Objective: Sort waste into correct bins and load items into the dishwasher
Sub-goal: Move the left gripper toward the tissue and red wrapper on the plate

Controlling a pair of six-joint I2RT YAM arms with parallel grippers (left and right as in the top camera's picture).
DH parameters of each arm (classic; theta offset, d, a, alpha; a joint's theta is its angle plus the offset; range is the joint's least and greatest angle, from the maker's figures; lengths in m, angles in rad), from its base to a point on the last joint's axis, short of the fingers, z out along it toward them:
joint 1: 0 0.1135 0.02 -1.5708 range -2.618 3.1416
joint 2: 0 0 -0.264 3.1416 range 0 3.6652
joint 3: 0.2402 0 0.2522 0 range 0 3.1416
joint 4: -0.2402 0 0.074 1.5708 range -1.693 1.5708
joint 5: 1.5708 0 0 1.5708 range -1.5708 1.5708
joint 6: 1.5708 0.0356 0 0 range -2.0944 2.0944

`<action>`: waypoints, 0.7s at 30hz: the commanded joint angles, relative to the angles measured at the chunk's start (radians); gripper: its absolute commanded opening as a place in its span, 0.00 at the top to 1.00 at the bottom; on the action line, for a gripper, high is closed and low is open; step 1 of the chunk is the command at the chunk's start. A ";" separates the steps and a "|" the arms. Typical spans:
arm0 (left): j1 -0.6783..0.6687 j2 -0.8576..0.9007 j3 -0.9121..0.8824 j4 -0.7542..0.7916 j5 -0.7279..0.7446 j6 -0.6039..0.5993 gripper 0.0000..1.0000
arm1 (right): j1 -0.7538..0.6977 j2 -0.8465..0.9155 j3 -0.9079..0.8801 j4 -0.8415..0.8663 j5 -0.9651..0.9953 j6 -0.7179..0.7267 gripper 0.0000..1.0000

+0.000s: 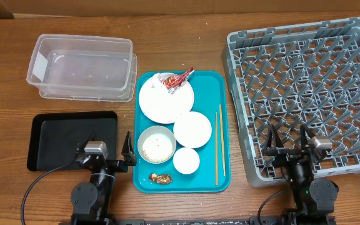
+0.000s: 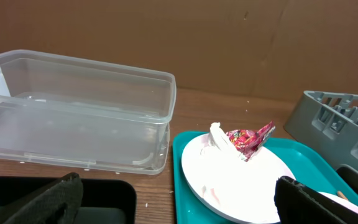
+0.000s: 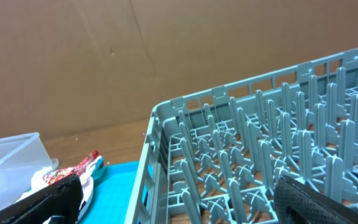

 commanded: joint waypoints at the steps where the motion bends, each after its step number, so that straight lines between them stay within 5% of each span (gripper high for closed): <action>1: -0.005 0.000 -0.005 0.001 0.000 -0.069 0.00 | -0.004 -0.008 -0.008 0.009 -0.035 0.002 0.00; 11: -0.005 0.065 0.126 -0.119 0.027 -0.074 0.00 | -0.004 0.065 0.179 -0.117 -0.032 0.005 0.00; 21: -0.005 0.544 0.569 -0.397 0.063 -0.031 0.00 | -0.004 0.448 0.584 -0.485 -0.033 0.005 0.00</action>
